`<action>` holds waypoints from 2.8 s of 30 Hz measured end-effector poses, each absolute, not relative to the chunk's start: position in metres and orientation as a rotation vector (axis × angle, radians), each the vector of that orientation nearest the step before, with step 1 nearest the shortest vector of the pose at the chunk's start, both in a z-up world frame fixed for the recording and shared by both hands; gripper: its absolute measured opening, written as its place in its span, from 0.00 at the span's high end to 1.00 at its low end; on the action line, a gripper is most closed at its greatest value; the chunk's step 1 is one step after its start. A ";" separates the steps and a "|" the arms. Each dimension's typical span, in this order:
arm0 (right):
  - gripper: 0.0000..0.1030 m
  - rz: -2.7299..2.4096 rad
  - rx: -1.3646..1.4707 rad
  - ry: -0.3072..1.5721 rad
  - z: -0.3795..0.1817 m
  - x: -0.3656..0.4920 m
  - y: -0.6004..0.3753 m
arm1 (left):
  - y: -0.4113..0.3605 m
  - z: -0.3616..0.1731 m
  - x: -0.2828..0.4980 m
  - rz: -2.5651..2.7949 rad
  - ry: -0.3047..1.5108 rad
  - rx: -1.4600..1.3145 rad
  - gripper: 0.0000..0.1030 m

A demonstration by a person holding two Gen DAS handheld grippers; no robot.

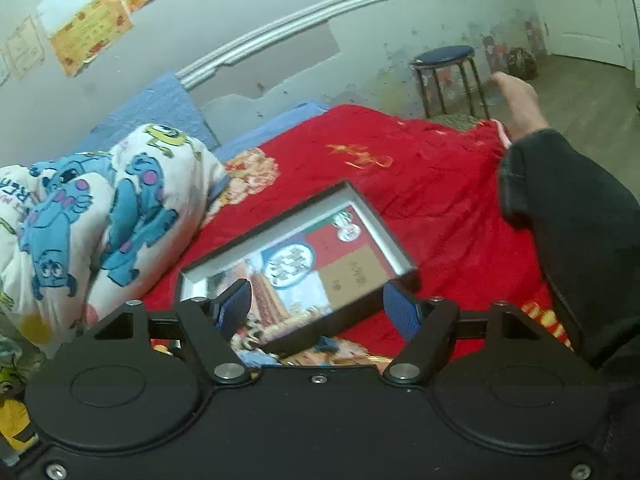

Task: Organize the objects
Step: 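Withdraw both grippers from the box back toward the pile of packets, then grasp the brown Choco Magic wrapper with the left gripper while the right grasps a folded paper packet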

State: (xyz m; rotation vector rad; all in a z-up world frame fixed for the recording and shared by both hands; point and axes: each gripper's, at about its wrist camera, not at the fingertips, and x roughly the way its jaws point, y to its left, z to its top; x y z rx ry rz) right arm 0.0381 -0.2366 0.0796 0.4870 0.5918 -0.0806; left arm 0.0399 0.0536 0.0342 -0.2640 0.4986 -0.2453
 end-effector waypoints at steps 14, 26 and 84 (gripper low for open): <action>0.30 -0.115 0.443 0.682 0.023 0.042 -0.248 | -0.038 0.001 0.007 -0.347 0.556 -0.059 0.01; 0.32 -0.017 0.365 0.732 -0.007 0.057 -0.232 | -0.057 -0.024 0.026 -0.226 0.640 -0.079 0.16; 0.58 -0.091 0.286 0.714 -0.039 0.047 -0.204 | -0.055 -0.038 0.030 -0.187 0.676 -0.126 0.68</action>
